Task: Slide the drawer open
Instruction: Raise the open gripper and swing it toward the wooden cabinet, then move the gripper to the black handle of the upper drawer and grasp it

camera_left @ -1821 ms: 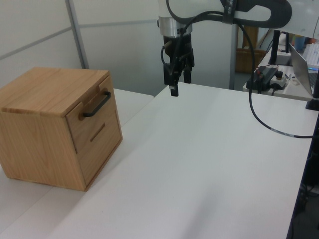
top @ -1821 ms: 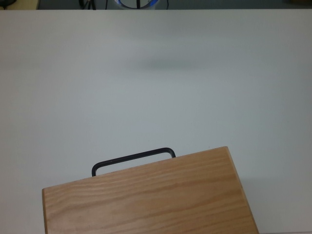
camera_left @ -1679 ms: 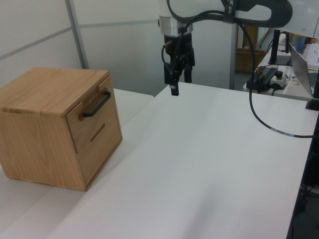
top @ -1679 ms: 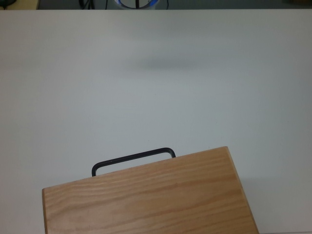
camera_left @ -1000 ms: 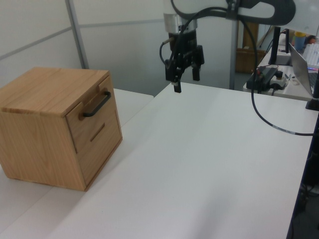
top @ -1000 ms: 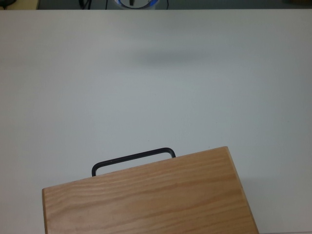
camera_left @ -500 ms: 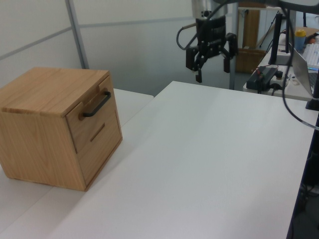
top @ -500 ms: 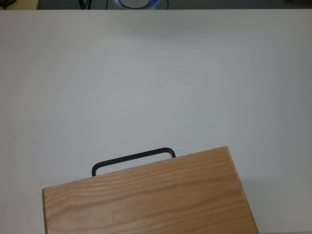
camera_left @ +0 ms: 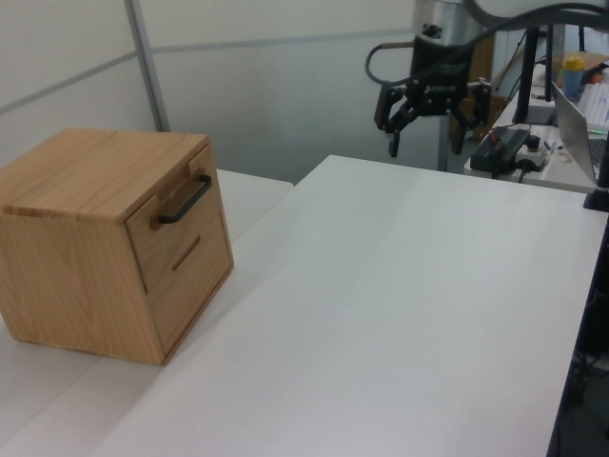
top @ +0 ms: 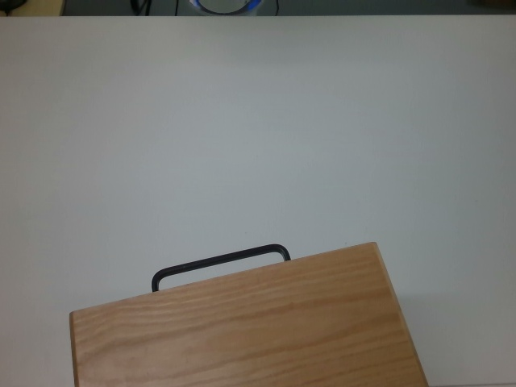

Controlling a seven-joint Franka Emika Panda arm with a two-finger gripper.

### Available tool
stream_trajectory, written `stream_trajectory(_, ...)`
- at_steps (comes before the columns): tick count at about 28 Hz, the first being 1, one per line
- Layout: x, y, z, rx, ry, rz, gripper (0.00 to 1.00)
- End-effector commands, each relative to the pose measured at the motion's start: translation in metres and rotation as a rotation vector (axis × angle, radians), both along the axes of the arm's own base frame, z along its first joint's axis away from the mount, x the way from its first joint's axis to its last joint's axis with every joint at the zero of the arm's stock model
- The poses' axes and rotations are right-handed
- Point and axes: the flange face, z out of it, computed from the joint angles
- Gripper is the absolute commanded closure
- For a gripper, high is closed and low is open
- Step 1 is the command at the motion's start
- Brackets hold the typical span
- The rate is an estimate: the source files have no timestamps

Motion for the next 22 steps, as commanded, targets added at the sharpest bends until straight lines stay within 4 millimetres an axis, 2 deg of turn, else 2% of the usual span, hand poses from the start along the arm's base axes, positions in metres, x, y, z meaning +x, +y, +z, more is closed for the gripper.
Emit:
stream_trajectory(1,-0.030,0.010,-0.030,0.030,-0.057,-0.056,0.00)
stream_trajectory(10,-0.033,0.010,-0.050,0.079,-0.152,-0.228,0.00)
stream_trajectory(14,-0.023,0.006,-0.069,0.111,-0.196,-0.326,0.00)
stream_trajectory(16,-0.015,0.005,-0.079,0.130,-0.232,-0.364,0.00)
stream_trajectory(17,-0.004,0.004,-0.089,0.150,-0.275,-0.396,0.00)
stream_trajectory(21,0.020,0.003,-0.104,0.177,-0.327,-0.435,0.00)
stream_trajectory(22,0.032,0.002,-0.109,0.191,-0.353,-0.453,0.00)
